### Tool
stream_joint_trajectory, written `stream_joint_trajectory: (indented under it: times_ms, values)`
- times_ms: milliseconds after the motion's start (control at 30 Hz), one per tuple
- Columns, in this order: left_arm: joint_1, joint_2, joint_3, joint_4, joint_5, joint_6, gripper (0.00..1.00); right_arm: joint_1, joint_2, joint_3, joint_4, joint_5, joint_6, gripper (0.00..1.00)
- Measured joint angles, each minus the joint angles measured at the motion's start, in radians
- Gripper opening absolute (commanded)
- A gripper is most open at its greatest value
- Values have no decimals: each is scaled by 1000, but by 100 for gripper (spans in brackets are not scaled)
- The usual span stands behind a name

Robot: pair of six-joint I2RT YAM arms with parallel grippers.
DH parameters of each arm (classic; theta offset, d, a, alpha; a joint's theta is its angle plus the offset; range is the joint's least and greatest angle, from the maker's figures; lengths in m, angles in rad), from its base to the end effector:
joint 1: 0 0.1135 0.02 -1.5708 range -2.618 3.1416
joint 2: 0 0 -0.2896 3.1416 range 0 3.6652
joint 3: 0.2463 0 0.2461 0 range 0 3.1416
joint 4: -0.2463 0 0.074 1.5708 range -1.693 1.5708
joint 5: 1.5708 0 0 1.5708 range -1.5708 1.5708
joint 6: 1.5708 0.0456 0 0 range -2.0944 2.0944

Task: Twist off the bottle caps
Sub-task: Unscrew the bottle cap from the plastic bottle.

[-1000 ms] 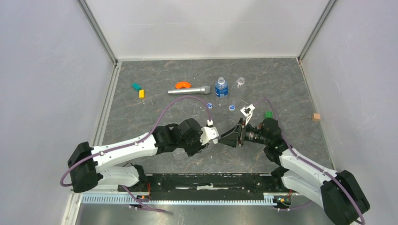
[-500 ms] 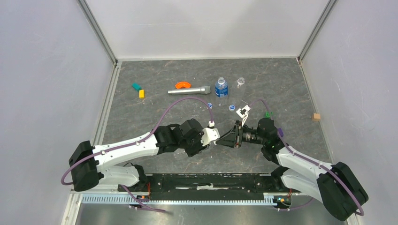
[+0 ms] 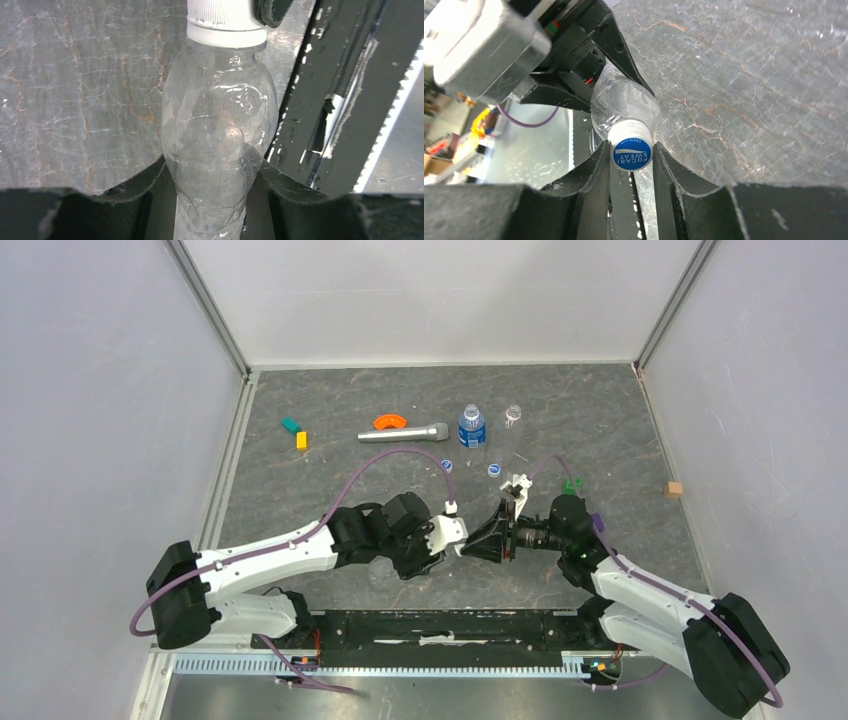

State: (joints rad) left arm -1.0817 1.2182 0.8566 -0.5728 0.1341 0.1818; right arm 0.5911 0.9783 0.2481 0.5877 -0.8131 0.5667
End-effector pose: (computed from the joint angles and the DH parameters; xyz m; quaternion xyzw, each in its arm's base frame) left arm 0.1052 -0.2106 0.2611 0.5766 0.7524 -0.1931 0.2534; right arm 0.1313 0.1280 0.2243 -0.2674 0.6908 0.5793 0.3401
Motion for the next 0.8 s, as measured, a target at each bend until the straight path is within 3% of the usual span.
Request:
stream_joint_trajectory:
  times_ms: [433, 800]
  values:
    - [0, -36, 1, -32, 164, 0, 22, 56, -157, -3, -90, -138, -467, 0]
    - [0, -41, 1, -46, 249, 0, 23, 101, -250, -10, -174, -185, -750, 0]
